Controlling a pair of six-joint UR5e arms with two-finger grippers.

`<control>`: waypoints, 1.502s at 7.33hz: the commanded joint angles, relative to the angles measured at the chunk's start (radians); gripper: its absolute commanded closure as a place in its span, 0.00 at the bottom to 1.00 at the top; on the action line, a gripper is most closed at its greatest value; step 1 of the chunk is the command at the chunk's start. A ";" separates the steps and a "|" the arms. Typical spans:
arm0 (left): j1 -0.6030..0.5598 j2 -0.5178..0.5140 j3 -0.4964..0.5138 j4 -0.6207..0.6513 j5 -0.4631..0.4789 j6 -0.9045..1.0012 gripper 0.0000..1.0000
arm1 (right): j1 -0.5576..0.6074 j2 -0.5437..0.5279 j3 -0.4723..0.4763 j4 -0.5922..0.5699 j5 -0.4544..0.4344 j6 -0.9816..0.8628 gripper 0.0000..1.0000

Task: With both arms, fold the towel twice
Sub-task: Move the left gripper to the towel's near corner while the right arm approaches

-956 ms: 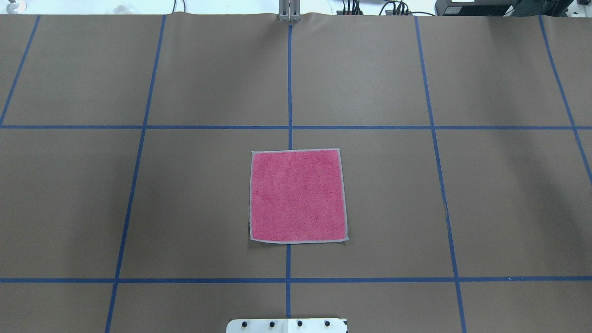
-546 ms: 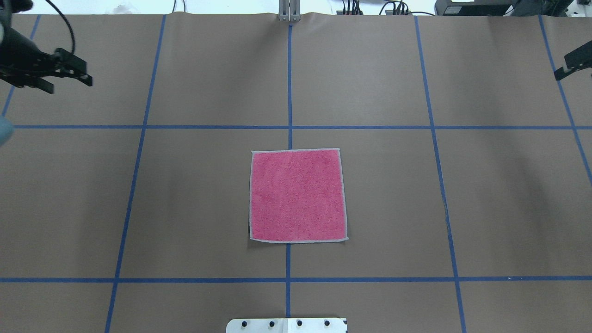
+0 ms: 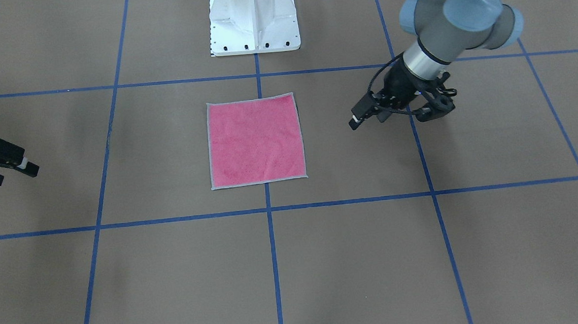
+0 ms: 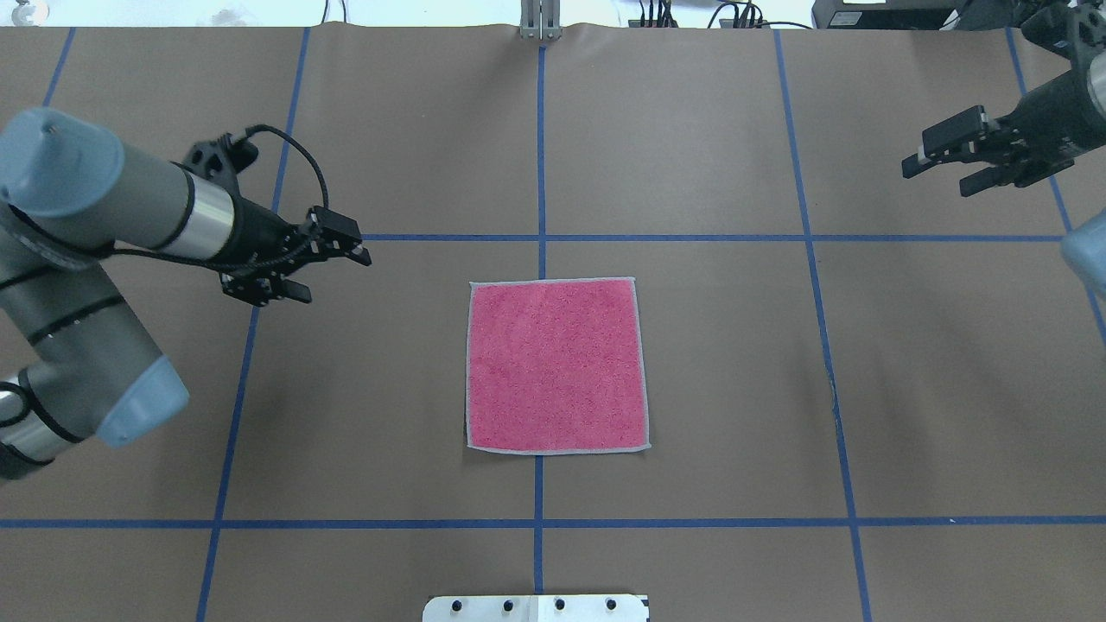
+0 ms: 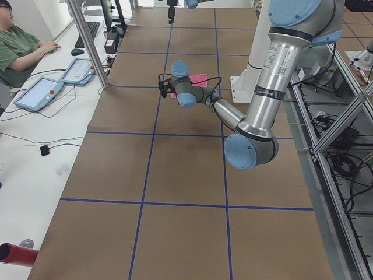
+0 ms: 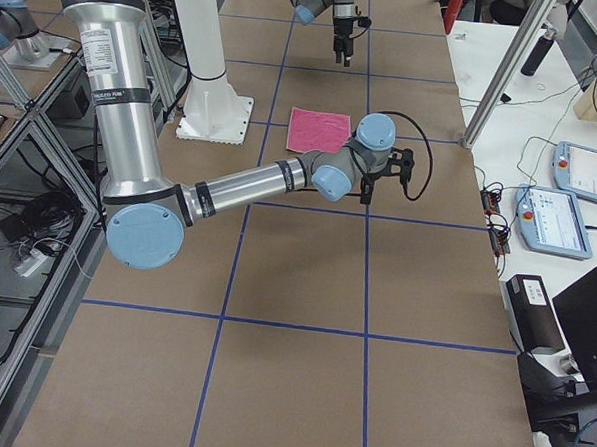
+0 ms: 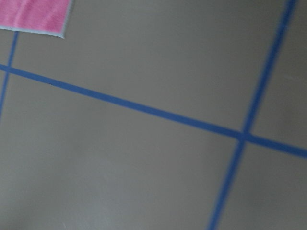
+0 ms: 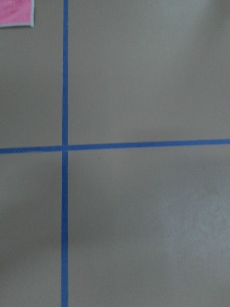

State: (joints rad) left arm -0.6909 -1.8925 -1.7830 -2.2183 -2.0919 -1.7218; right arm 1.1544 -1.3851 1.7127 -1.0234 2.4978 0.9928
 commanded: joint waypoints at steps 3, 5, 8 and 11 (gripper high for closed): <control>0.324 -0.063 -0.003 -0.024 0.275 -0.186 0.01 | -0.130 0.012 0.001 0.121 -0.003 0.182 0.00; 0.332 -0.088 0.058 -0.027 0.280 -0.185 0.03 | -0.139 0.015 -0.001 0.121 -0.005 0.182 0.00; 0.349 -0.106 0.085 -0.027 0.282 -0.185 0.07 | -0.140 0.015 -0.002 0.121 -0.003 0.182 0.00; 0.367 -0.106 0.094 -0.027 0.282 -0.183 0.13 | -0.140 0.015 -0.004 0.121 -0.003 0.185 0.00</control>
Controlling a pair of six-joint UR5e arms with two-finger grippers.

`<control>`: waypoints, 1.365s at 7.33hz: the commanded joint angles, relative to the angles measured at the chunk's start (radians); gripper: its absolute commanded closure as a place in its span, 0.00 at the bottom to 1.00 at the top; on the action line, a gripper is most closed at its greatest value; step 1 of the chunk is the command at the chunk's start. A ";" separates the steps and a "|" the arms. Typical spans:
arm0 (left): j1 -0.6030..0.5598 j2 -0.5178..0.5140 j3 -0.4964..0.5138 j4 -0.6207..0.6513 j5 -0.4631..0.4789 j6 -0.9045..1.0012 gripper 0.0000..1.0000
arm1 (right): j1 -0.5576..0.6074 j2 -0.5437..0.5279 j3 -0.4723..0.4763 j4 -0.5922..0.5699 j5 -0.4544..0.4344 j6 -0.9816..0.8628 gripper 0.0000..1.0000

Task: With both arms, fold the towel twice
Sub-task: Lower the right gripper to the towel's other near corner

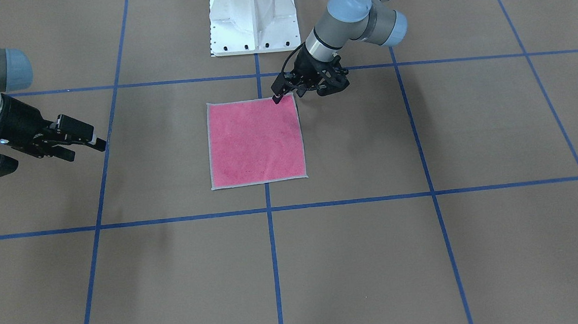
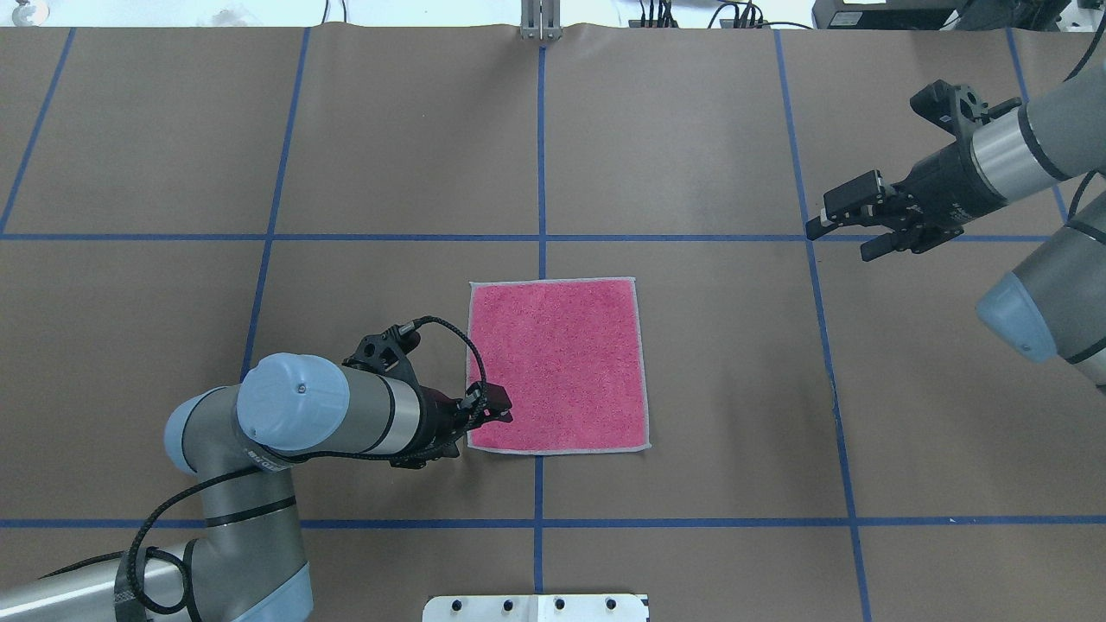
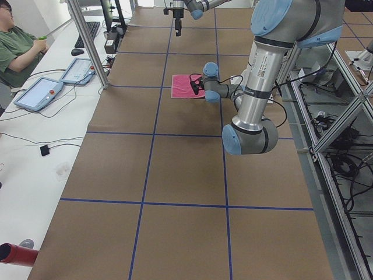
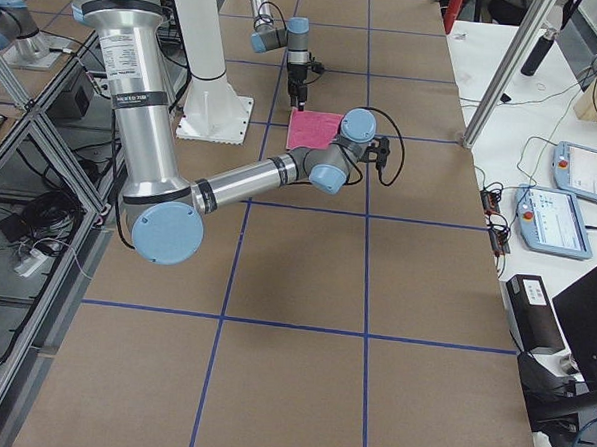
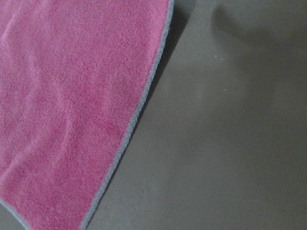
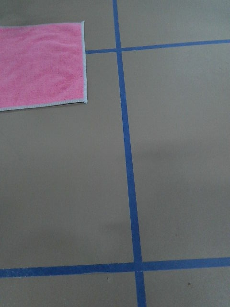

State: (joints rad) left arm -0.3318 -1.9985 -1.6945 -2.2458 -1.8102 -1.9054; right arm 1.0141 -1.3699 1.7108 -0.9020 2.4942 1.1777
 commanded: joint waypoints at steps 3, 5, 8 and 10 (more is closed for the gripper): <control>0.013 -0.003 0.007 0.000 -0.001 0.000 0.43 | 0.000 0.000 -0.002 0.000 0.000 0.000 0.00; 0.013 -0.005 0.007 0.002 -0.001 -0.003 0.92 | -0.003 -0.001 0.001 0.000 0.000 0.000 0.00; 0.013 -0.005 -0.002 0.000 -0.003 -0.053 1.00 | -0.070 0.002 0.013 0.002 -0.001 0.041 0.01; 0.011 -0.011 -0.005 0.000 -0.003 -0.055 1.00 | -0.173 0.060 0.041 0.000 -0.088 0.193 0.01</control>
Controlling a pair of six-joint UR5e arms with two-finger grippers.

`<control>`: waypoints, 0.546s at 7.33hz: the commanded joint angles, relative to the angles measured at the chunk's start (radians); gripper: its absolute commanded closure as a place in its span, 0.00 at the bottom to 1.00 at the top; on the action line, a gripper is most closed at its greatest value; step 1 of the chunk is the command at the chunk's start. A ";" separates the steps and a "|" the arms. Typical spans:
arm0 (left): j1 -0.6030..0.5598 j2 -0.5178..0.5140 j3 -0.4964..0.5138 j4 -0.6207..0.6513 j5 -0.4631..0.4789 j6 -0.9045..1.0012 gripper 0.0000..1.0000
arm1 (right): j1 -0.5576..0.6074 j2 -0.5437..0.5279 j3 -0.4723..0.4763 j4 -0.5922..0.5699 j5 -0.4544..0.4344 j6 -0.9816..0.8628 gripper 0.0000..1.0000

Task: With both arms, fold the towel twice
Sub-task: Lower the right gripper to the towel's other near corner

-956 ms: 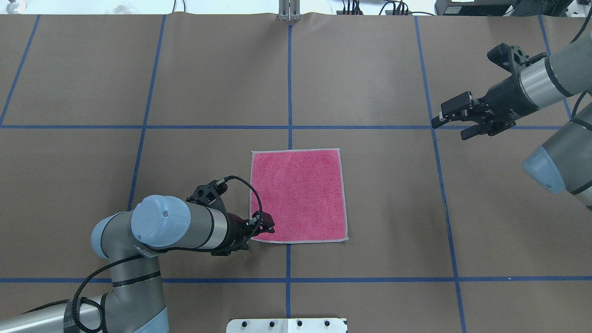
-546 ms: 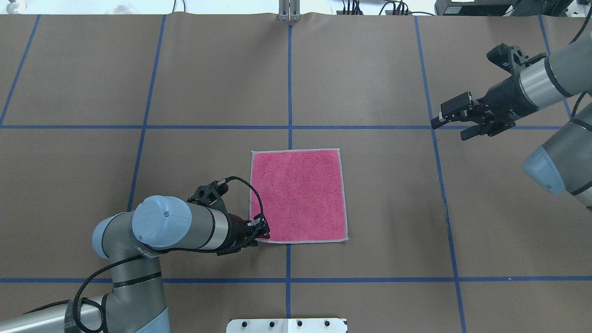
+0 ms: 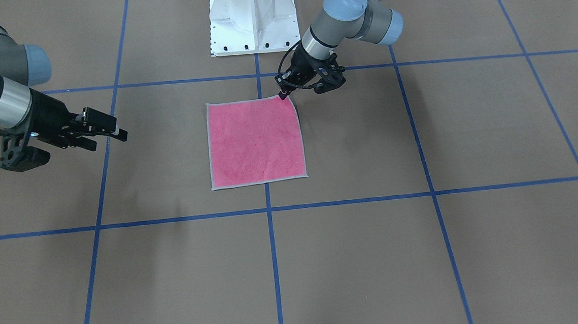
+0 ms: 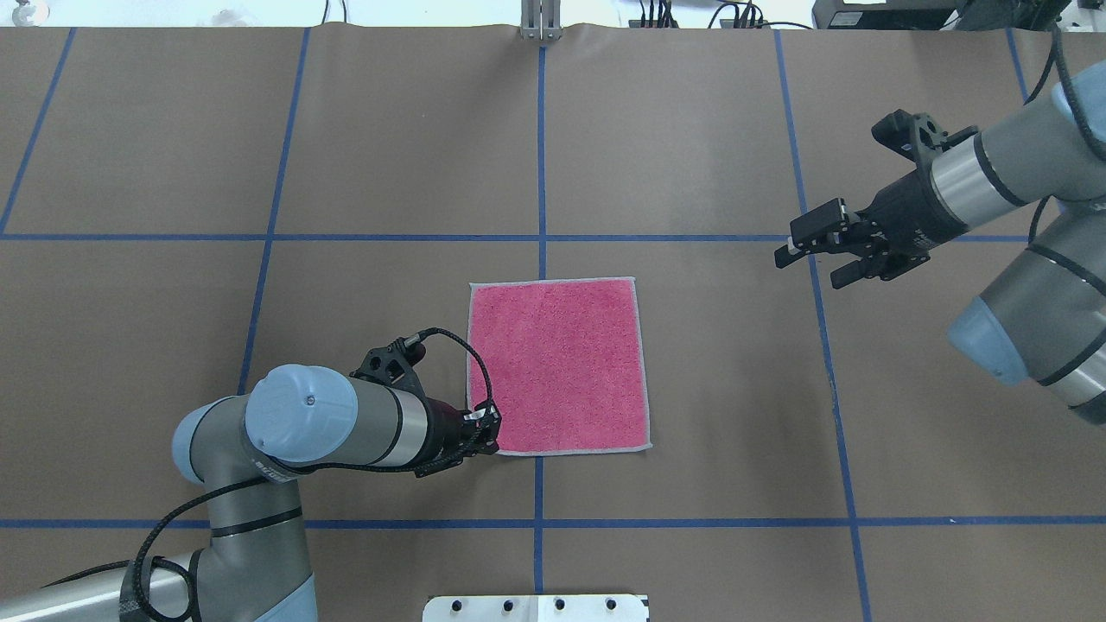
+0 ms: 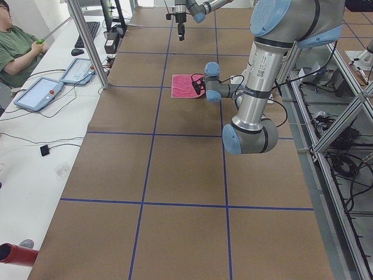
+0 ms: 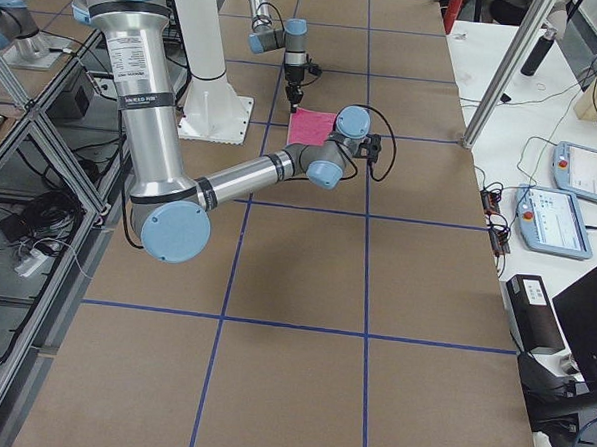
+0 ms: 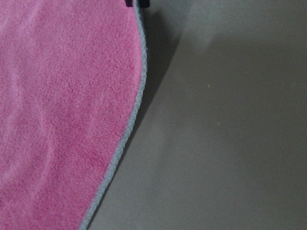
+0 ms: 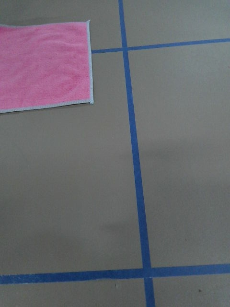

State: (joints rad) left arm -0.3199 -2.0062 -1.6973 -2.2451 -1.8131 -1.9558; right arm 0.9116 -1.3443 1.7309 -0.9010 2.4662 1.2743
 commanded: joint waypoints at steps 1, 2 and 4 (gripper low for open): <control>-0.002 -0.003 -0.002 0.001 0.000 -0.005 1.00 | -0.176 0.042 0.050 -0.001 -0.196 0.168 0.01; -0.002 -0.003 -0.002 0.001 0.001 -0.003 1.00 | -0.257 0.044 0.059 -0.003 -0.287 0.212 0.01; -0.004 -0.003 -0.005 -0.001 0.002 -0.005 1.00 | -0.360 0.073 0.058 -0.006 -0.385 0.304 0.02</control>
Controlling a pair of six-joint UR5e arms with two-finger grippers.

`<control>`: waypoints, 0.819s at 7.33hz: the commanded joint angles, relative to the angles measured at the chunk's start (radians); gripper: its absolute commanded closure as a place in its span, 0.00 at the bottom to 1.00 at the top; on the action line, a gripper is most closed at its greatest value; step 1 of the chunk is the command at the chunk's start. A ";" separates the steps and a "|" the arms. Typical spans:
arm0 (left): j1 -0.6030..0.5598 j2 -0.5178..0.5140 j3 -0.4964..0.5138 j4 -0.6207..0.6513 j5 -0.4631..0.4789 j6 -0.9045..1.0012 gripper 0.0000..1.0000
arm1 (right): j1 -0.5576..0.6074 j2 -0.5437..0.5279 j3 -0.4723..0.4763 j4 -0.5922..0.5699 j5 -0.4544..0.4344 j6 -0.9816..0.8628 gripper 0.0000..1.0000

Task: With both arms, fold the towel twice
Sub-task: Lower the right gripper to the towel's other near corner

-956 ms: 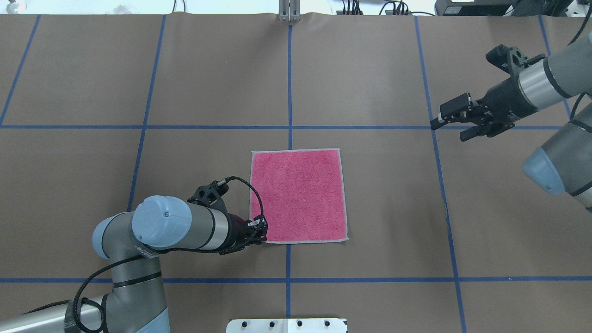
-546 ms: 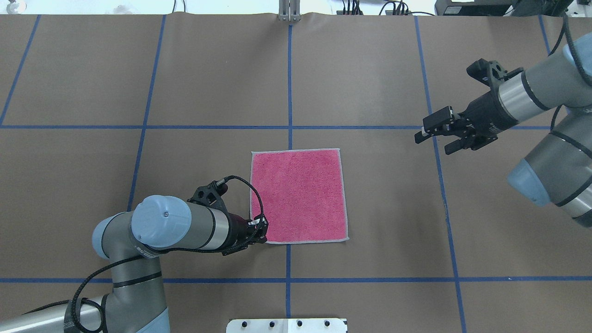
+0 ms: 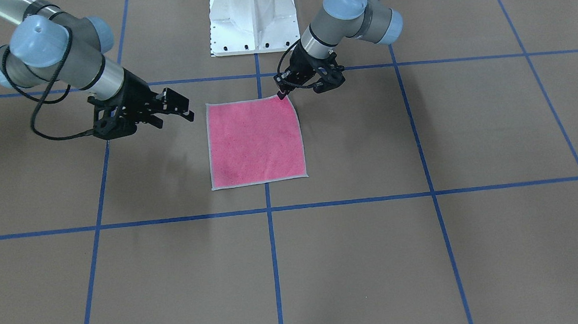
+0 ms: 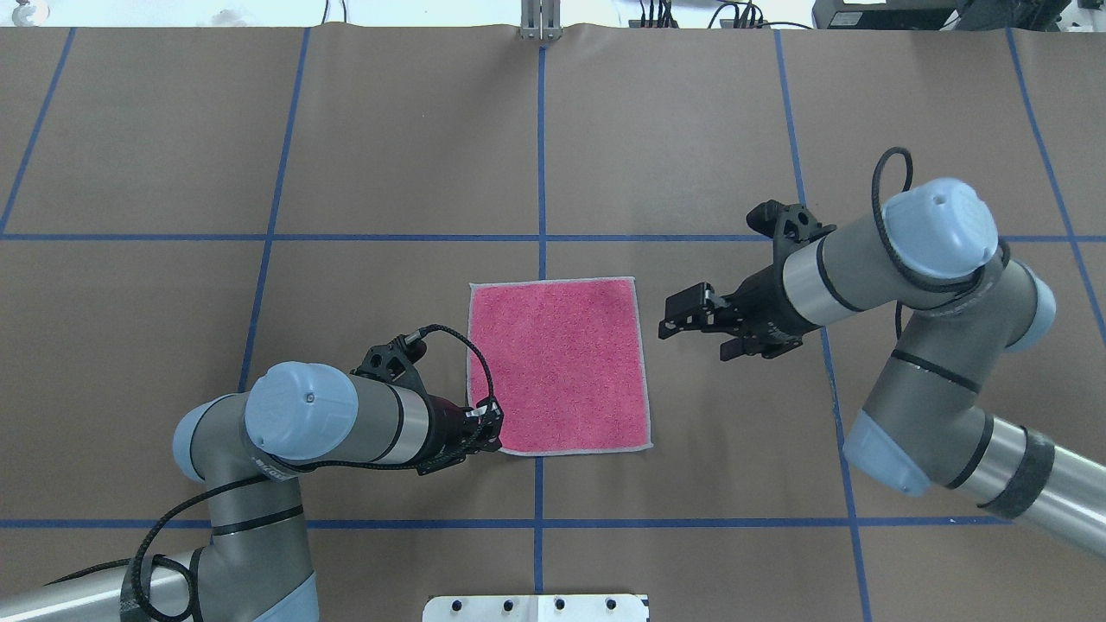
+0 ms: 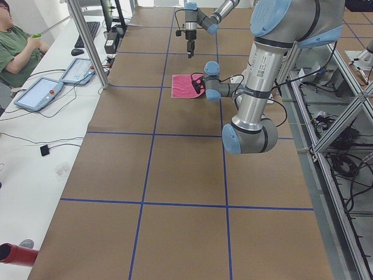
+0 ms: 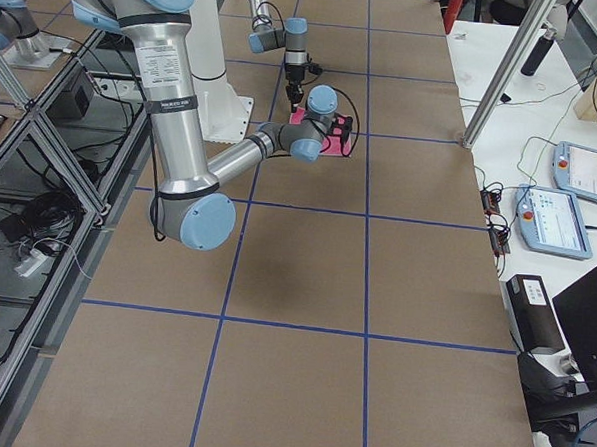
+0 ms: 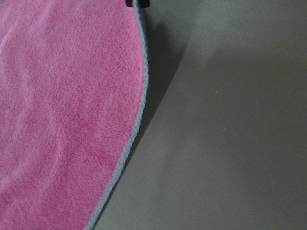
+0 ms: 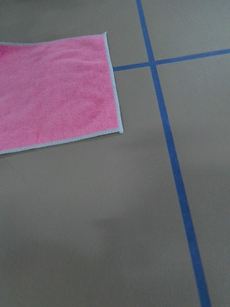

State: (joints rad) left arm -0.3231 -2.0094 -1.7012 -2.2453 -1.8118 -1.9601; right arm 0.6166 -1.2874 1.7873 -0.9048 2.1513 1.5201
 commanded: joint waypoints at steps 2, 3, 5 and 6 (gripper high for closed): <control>-0.001 0.000 0.000 0.000 0.000 0.000 1.00 | -0.147 0.019 -0.015 -0.014 -0.129 0.066 0.04; -0.001 0.000 0.000 0.000 -0.001 0.000 1.00 | -0.158 0.020 -0.023 -0.014 -0.137 0.066 0.04; -0.002 0.001 -0.002 0.000 -0.001 0.001 1.00 | -0.176 0.014 -0.023 -0.014 -0.143 0.066 0.08; -0.002 0.003 -0.002 0.000 -0.001 0.001 1.00 | -0.178 0.016 -0.026 -0.014 -0.143 0.066 0.13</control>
State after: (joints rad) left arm -0.3246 -2.0078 -1.7025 -2.2458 -1.8131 -1.9591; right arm 0.4440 -1.2717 1.7639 -0.9188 2.0104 1.5860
